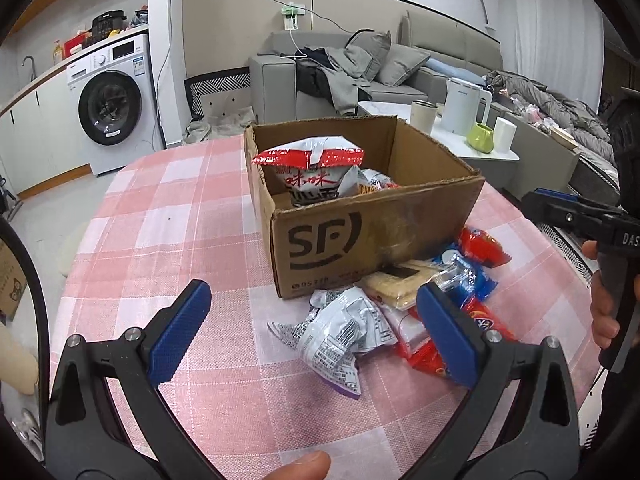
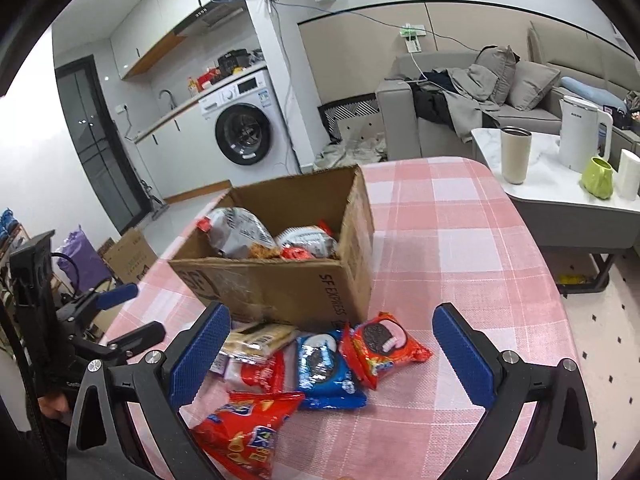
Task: Organize snacks
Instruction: 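Withdraw both open tools from the box toward the remaining snacks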
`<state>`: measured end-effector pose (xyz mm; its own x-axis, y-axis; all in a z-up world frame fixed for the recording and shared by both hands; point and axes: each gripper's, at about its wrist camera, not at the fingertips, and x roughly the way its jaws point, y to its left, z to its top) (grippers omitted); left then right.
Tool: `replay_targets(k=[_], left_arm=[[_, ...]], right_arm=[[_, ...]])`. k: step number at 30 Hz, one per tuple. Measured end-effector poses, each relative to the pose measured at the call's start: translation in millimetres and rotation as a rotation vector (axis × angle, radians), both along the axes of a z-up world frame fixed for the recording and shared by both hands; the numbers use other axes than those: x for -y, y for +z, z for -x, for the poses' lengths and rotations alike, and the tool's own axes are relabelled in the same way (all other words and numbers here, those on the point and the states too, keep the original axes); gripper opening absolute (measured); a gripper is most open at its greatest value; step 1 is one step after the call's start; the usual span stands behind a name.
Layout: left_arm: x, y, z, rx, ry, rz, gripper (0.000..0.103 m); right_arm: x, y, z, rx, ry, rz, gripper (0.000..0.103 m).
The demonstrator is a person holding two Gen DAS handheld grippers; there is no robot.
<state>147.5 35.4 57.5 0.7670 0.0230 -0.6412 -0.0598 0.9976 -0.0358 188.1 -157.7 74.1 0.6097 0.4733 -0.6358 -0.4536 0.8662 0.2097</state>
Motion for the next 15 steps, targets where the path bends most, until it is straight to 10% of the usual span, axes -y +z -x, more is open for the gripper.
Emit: replay_targets(k=[15], left_arm=[[-4.1,-21.0,-14.0,-0.057,0.02,0.0,0.102]], right_arm=[[8.9,-30.5,-22.2,-0.052,-0.09,0.072,0.103]])
